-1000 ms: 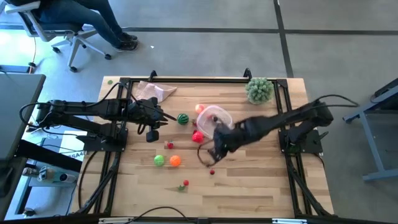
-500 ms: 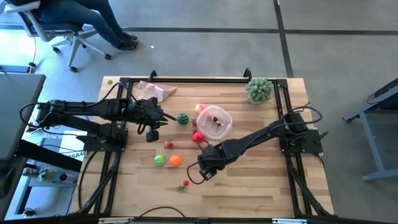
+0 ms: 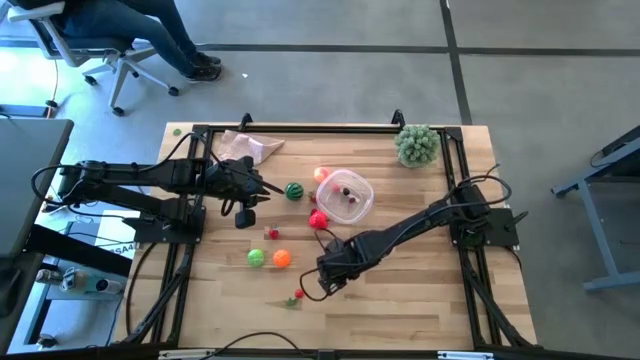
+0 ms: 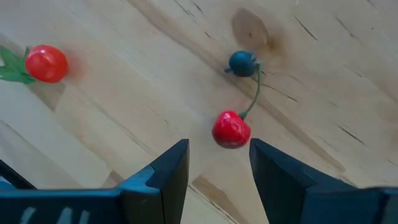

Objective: Pick and placing Produce into tupperware
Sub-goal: Put the cherry into the transparent bin

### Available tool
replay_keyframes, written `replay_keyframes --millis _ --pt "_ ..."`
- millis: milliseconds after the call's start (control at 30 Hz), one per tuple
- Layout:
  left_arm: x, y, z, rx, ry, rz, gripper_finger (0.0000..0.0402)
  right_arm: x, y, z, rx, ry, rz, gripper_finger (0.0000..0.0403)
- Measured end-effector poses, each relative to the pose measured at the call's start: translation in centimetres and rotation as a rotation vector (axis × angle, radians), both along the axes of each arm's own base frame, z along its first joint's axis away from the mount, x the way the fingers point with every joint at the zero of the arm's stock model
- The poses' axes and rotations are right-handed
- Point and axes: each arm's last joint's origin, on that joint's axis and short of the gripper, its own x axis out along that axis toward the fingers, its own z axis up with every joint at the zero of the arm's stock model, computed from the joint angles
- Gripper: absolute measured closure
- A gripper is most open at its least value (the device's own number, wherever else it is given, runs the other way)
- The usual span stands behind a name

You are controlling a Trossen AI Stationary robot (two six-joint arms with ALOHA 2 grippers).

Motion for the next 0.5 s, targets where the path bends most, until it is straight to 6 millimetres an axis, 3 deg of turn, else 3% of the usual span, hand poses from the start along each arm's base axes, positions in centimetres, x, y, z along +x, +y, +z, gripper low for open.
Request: replay_keyframes --millis 233,500 --pt "0.0 0.0 0.0 0.000 0.000 0.000 0.0350 0.0 0.0 -0.1 -0.002 0.003 -0.013 0.0242" --pt "0.0 0.0 0.0 0.000 0.000 0.000 0.0350 0.3 0.2 -1.9 0.021 0.049 -0.011 0.0242"
